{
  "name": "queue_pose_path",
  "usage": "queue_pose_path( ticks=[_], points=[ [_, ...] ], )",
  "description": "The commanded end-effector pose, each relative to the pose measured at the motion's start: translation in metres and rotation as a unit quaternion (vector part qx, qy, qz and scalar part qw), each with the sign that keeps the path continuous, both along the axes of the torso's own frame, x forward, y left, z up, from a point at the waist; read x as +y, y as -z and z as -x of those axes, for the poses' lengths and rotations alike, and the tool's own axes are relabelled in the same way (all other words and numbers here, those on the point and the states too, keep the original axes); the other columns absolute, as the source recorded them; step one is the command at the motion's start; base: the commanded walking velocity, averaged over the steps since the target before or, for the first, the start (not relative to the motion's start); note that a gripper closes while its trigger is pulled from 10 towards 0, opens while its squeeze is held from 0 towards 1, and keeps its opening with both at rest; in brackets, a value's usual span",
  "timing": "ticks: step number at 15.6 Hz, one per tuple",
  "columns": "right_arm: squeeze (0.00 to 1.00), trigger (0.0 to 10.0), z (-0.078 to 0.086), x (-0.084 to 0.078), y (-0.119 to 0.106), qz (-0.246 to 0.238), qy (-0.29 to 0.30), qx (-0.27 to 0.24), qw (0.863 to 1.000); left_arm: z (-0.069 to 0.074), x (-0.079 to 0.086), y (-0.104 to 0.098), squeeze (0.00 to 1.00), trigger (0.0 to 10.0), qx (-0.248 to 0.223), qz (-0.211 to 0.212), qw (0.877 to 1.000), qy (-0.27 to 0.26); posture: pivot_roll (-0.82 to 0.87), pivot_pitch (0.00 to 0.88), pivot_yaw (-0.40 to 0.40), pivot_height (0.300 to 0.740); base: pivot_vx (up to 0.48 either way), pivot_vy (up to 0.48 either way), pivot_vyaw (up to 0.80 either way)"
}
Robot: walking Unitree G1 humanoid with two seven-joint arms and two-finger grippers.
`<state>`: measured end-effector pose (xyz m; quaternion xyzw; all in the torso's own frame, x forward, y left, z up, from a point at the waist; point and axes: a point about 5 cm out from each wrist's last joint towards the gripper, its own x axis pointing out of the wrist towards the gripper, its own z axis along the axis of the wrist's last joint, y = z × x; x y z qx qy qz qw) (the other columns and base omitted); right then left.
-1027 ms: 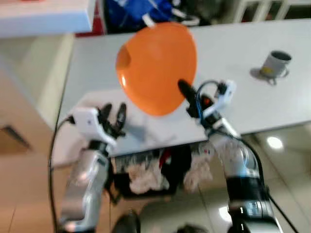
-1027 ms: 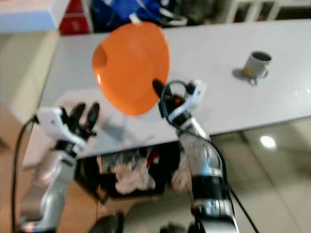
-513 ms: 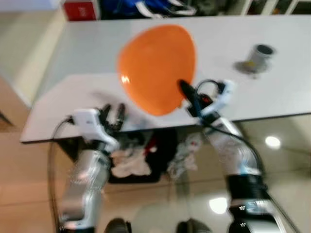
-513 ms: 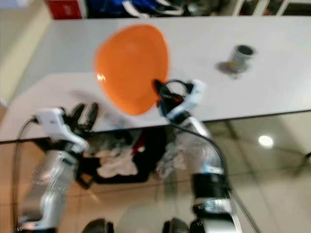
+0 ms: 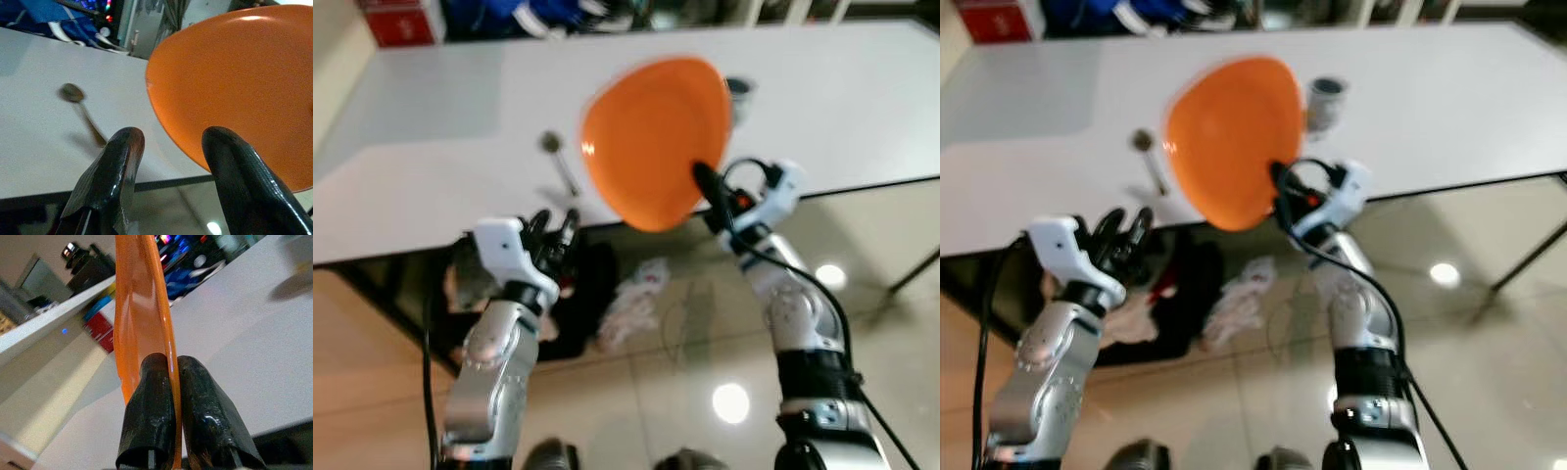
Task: Setting the table
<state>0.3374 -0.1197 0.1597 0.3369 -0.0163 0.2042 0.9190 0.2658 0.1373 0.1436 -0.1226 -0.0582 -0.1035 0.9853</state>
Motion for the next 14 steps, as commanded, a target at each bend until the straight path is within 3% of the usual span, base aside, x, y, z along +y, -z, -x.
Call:
queue_pose_path(
  ticks=[1, 4, 5, 8, 14],
  points=[
    [0.00, 10.0, -0.001, 0.010, -0.012, -0.002, -0.013, -0.026, 1.000, -0.001, 0.006, 0.000, 0.00, 10.0, 0.003, -0.005, 1.000, -0.016, -0.06, 0.101, 0.008, 0.740, 0.000, 0.000, 0.00],
    [0.00, 10.0, -0.001, 0.009, -0.013, 0.016, -0.005, -0.029, 0.999, -0.002, 0.009, -0.008, 0.00, 10.0, -0.011, 0.011, 0.999, -0.030, -0.06, 0.104, 0.009, 0.740, 0.000, 0.000, 0.00],
    [0.00, 10.0, -0.001, 0.008, -0.014, 0.021, 0.004, -0.032, 0.999, -0.002, 0.010, -0.012, 0.00, 10.0, -0.021, -0.005, 0.999, -0.025, -0.06, 0.105, 0.010, 0.740, 0.255, 0.000, 0.00],
    [0.00, 10.0, -0.003, 0.004, -0.015, 0.026, 0.016, -0.038, 0.999, -0.002, 0.008, -0.016, 0.00, 10.0, -0.028, -0.003, 0.999, -0.018, -0.06, 0.103, 0.011, 0.740, 0.454, 0.000, 0.76],
    [0.00, 10.0, -0.006, 0.002, -0.017, 0.023, 0.027, -0.031, 0.999, -0.002, 0.004, -0.019, 0.00, 10.0, -0.033, 0.000, 0.999, -0.006, -0.06, 0.102, 0.014, 0.740, 0.468, 0.000, 0.24]
  ],
)
